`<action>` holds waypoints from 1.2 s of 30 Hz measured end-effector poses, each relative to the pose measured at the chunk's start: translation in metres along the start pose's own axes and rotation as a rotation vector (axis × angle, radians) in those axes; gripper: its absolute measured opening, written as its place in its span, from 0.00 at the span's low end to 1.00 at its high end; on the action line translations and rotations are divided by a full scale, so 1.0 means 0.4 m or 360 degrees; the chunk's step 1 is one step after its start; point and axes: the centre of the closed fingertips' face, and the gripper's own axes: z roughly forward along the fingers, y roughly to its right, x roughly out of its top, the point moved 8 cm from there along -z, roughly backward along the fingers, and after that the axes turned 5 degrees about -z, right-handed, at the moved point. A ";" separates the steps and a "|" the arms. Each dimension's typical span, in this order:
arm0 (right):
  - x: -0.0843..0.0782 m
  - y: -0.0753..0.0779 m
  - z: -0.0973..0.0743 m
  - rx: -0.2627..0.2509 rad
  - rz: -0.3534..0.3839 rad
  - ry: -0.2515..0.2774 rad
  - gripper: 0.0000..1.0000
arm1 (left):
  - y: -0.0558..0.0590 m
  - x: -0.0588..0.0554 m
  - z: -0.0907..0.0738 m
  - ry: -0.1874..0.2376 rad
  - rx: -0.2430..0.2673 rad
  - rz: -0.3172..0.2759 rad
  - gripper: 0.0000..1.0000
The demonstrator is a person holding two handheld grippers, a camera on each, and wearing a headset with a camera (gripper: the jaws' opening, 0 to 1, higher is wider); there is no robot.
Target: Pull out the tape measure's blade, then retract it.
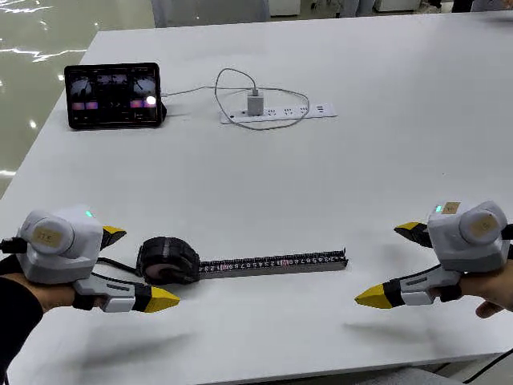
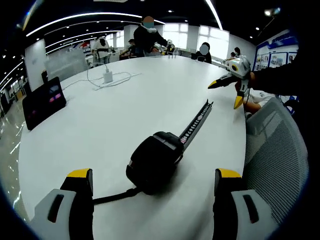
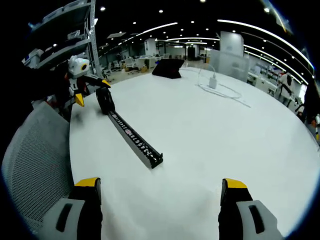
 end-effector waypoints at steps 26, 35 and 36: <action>-0.011 -0.054 -0.130 -0.0306 0.0119 0.0250 0.99 | 0.040 -0.039 -0.116 0.0379 0.0272 -0.0168 0.99; -0.066 -0.069 -0.144 -0.0323 0.0141 0.0204 0.99 | 0.050 -0.106 -0.141 0.0348 0.0325 -0.0176 0.99; -0.072 -0.073 -0.146 -0.0323 0.0141 0.0202 0.99 | 0.050 -0.108 -0.143 0.0341 0.0321 -0.0174 0.99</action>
